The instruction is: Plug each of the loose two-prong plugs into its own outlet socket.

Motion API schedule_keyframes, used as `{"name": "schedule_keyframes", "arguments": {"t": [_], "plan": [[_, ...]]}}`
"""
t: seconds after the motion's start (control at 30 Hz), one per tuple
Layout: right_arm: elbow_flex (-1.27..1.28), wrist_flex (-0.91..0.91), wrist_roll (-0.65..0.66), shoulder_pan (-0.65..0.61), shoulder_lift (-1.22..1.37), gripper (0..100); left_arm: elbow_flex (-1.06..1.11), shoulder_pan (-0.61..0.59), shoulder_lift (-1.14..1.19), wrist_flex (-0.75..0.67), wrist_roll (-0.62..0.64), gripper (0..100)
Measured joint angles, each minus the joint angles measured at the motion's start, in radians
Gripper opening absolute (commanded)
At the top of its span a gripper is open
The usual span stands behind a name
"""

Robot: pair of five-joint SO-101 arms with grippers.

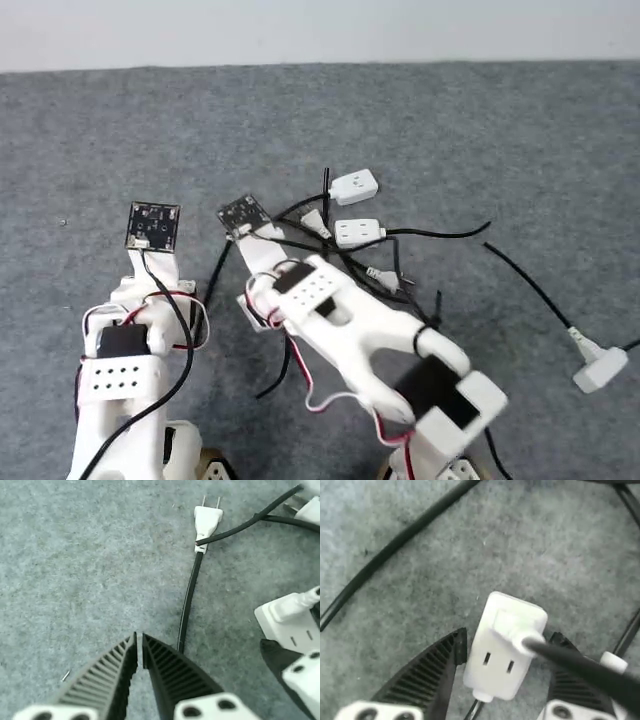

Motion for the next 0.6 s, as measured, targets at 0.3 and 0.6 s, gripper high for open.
{"name": "schedule_keyframes", "arguments": {"t": [0.3, 0.6], "plan": [[-0.086, 0.075, 0.0, 0.018, 0.055, 0.8, 0.0, 0.0, 0.0, -0.003, 0.0, 2], [-0.086, 0.207, 0.0, 0.06, -0.052, 0.8, 0.0, 0.0, 0.0, -0.095, -0.002, 2]]}}
